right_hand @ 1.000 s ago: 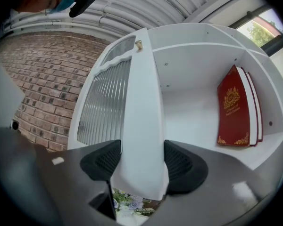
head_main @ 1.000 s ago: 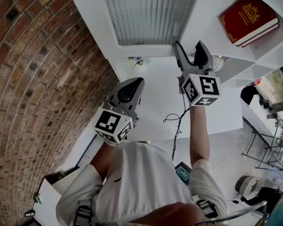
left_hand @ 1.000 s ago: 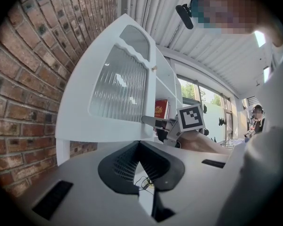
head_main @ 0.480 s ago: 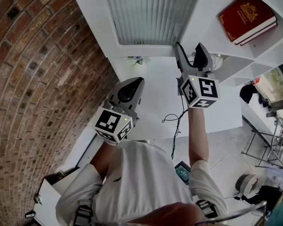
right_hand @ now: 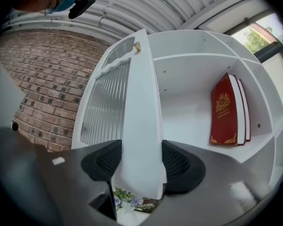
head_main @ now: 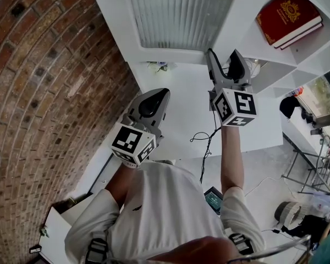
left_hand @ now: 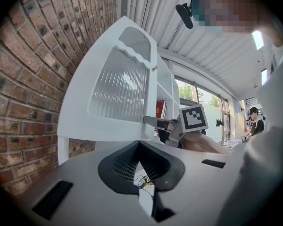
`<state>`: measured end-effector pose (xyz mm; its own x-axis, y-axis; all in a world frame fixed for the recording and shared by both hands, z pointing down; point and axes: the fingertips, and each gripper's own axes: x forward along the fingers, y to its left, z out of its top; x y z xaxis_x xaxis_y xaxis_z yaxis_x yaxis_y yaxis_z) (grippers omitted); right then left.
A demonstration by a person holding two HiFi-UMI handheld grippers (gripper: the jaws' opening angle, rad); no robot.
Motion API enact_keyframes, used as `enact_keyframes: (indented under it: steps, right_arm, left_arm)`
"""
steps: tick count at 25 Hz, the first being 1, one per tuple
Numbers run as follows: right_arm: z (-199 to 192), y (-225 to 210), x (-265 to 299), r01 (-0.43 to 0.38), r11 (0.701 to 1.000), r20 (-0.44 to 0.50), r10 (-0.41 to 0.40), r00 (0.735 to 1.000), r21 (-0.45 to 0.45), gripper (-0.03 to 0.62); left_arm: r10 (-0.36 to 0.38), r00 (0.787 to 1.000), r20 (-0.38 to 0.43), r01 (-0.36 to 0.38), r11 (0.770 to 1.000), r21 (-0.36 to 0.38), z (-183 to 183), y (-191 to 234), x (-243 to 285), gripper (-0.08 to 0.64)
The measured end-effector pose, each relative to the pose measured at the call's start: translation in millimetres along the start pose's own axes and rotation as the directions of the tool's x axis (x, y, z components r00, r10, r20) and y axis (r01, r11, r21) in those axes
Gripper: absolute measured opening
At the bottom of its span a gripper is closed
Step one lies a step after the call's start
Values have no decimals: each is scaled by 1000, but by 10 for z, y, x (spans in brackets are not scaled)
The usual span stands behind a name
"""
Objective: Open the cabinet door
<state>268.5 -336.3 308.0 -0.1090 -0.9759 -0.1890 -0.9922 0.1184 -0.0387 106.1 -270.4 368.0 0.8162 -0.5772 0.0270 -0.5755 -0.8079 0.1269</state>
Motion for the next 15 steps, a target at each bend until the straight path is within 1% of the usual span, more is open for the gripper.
enact_keyframes:
  steps: [15]
  right_arm:
    - [35, 106, -223, 27, 1000, -6, -27, 1000, -8, 268]
  left_arm:
    - [-19, 1000, 4, 19, 1000, -3, -4, -80, -177, 9]
